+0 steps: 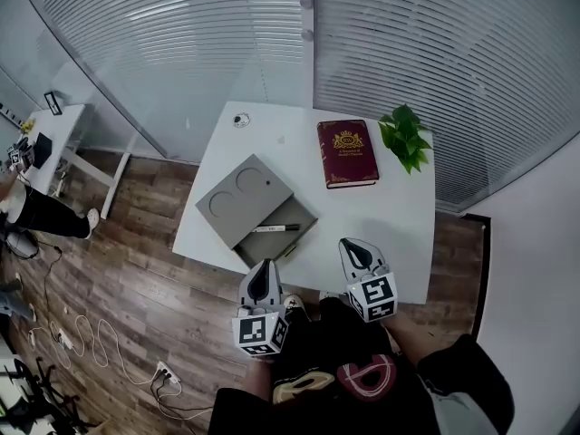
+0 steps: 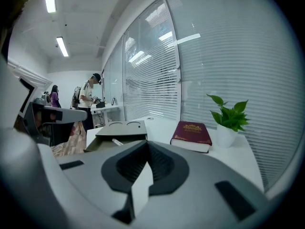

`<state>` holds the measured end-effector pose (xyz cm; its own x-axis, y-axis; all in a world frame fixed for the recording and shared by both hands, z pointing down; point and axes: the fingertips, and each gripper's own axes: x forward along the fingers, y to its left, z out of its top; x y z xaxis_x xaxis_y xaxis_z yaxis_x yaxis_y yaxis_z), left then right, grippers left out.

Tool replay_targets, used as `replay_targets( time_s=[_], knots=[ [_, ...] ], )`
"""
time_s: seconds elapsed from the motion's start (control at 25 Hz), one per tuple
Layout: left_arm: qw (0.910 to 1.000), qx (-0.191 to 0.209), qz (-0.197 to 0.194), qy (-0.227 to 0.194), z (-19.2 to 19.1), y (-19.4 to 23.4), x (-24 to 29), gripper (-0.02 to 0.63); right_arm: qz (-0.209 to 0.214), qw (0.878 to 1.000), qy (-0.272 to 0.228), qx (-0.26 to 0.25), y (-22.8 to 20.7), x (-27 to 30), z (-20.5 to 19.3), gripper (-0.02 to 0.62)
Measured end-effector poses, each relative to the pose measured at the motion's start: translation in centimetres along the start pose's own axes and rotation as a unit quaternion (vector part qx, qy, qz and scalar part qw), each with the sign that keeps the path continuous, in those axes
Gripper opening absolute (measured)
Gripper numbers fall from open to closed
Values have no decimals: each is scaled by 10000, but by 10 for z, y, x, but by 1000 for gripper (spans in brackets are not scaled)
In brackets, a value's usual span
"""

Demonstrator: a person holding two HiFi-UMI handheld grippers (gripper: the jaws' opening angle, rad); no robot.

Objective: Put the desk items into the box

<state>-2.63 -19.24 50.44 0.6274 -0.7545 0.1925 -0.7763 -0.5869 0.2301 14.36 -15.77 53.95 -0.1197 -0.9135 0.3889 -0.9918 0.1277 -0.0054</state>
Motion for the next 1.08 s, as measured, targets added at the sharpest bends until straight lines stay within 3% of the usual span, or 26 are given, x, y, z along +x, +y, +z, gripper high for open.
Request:
replay_targets(
  time_s=[1.08],
  knots=[
    [9997,-112,71,218,-20,-6,10,21,170,9991,238,-321,-9,8,-12,9]
  ],
)
